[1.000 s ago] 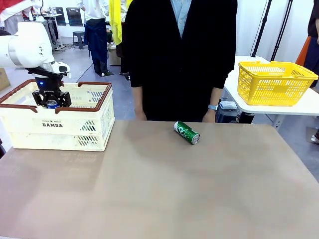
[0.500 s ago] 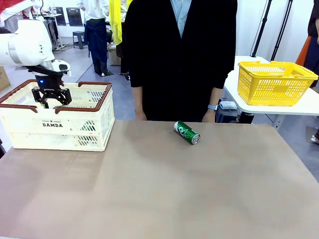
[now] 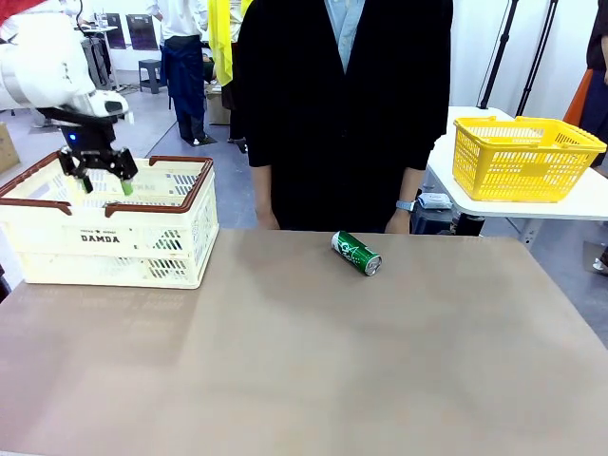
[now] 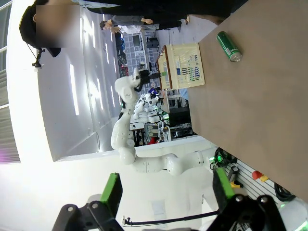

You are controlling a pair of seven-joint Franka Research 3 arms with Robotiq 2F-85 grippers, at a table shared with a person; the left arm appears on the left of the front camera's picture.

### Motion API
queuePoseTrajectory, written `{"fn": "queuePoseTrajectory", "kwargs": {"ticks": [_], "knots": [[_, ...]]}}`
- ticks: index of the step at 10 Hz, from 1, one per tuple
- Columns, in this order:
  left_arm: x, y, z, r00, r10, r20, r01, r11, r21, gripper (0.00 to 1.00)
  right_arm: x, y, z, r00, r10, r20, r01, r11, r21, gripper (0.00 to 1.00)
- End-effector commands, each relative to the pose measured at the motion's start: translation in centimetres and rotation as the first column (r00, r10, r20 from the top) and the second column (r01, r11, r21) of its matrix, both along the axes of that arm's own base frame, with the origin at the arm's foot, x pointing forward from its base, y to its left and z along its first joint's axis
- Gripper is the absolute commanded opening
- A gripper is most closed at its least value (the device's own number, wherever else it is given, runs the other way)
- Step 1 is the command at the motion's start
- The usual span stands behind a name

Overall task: Place the drinks into the Shopping basket.
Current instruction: Pick up one drink and place it into the Shopping basket.

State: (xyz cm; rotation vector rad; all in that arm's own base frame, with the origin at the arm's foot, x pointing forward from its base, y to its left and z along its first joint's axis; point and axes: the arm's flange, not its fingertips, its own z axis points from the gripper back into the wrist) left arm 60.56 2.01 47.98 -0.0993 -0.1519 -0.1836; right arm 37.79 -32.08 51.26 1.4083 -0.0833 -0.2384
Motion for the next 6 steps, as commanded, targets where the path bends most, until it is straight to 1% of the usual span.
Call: {"fn": "queuePoseTrajectory", "kwargs": {"ticks": [1,2,3,4,5,6], "knots": [[-6.8,1.3,4.2,0.992,-0.035,0.118,0.058,0.979,-0.198,1.0,-0.1,0.2,0.2,1.0,-0.003,-0.01,0.003,1.0,-0.01,1.0],[-9.0,1.8,6.8,0.952,0.147,0.27,-0.032,0.921,-0.388,1.0,-0.1,0.2,0.2,1.0,-0.003,-0.01,0.003,1.0,-0.01,1.0],[-12.0,3.4,8.9,0.949,0.111,0.296,0.06,0.855,-0.515,1.0,-0.1,0.2,0.2,1.0,-0.003,-0.01,0.003,1.0,-0.01,1.0],[-14.7,6.0,10.4,0.921,0.173,0.348,0.085,0.785,-0.614,1.0,-0.1,0.2,0.2,1.0,-0.003,-0.01,0.003,1.0,-0.01,1.0],[-17.5,9.4,11.1,0.919,0.161,0.359,0.182,0.634,-0.751,1.0,-0.1,0.2,0.2,1.0,-0.003,-0.01,0.003,1.0,-0.01,1.0],[-19.4,12.6,10.6,0.931,0.155,0.33,0.223,0.474,-0.852,1.0,-0.1,0.2,0.2,1.0,-0.003,-0.01,0.003,1.0,-0.01,1.0]]}}
